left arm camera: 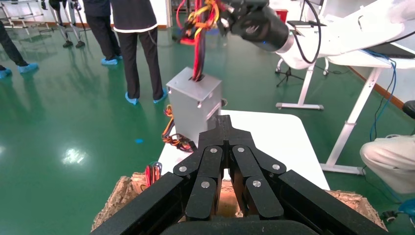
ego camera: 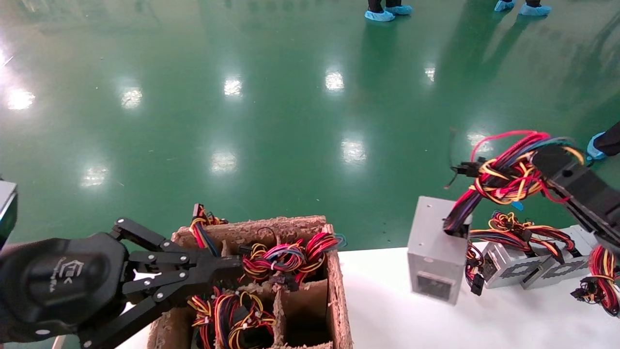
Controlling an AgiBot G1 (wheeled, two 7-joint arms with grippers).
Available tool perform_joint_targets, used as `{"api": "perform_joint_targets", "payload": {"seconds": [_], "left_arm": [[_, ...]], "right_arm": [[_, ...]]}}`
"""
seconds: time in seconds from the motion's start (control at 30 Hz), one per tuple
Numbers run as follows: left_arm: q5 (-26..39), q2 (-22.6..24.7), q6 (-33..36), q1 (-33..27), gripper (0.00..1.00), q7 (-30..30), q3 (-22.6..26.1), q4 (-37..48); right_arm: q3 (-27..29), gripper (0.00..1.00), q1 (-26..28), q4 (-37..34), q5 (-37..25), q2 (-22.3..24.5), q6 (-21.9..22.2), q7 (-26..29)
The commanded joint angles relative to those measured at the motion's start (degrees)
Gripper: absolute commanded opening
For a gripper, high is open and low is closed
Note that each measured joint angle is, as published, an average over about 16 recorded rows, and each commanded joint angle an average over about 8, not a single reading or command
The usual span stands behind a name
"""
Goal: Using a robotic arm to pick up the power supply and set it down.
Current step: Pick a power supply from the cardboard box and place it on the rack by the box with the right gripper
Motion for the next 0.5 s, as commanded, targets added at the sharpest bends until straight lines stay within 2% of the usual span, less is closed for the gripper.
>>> {"api": "perform_joint_targets", "payload": {"seconds": [0.03, 0.5], "left_arm": [[0.0, 0.0, 0.0, 0.0, 0.0, 0.0, 0.0, 0.0], [-0.01, 0.0, 0.0, 0.0, 0.0, 0.01, 0.01, 0.0]], "right_arm": [[0.12, 0.0, -1.16, -1.19, 0.65, -0.14, 0.67, -0.68], [-0.23, 0.0, -6.78, -1.78, 4.46, -2.48, 13.57, -4.06]]}}
